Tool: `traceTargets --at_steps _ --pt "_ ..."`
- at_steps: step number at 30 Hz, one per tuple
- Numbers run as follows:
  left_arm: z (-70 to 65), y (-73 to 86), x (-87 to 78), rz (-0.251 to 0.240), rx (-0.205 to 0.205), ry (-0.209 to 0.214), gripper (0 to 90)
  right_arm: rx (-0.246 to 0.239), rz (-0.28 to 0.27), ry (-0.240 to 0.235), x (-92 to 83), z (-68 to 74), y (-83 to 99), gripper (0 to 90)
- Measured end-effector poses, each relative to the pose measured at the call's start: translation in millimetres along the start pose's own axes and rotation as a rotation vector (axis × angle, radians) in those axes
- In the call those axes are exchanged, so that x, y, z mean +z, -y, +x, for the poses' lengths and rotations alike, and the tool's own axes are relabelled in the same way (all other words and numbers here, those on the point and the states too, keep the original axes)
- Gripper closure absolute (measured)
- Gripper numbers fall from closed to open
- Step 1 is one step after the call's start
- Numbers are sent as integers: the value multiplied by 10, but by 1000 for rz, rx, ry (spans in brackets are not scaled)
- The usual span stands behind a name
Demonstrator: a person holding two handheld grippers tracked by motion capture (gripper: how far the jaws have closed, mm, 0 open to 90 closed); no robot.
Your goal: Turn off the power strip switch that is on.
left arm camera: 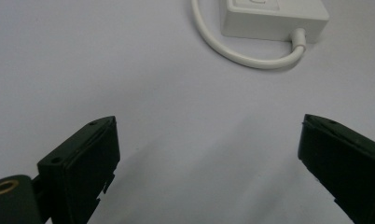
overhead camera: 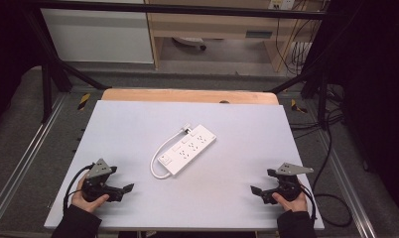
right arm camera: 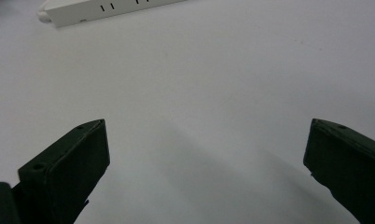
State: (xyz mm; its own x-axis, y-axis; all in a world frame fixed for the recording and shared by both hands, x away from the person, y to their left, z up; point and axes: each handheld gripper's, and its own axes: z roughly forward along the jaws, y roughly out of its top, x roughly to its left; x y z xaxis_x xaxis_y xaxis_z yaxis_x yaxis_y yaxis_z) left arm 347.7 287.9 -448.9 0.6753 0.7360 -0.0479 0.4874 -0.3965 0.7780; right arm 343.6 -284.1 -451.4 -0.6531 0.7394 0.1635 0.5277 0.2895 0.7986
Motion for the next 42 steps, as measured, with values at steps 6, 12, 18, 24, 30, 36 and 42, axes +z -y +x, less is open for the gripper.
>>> traceTargets --at_steps 6,12,18,24,30,36,42 --pt "-12 -1 1 9 2 0 53 0 4 5 6 10 2 8" --pt "-24 -19 2 7 2 2 53 -5 18 7 25 6 6 8" --pt "-32 -41 10 10 -7 2 55 4 19 7 24 4 5 8" --pt "-45 -64 17 11 -5 4 56 0 21 9 26 3 6 8" --pt "-61 -94 21 11 -5 2 57 -1 22 7 34 4 7 8" --pt "-69 -122 20 9 -1 1 58 -3 25 6 38 2 7 9" --pt "-101 -175 21 8 7 -6 60 0 26 10 35 -1 7 9"
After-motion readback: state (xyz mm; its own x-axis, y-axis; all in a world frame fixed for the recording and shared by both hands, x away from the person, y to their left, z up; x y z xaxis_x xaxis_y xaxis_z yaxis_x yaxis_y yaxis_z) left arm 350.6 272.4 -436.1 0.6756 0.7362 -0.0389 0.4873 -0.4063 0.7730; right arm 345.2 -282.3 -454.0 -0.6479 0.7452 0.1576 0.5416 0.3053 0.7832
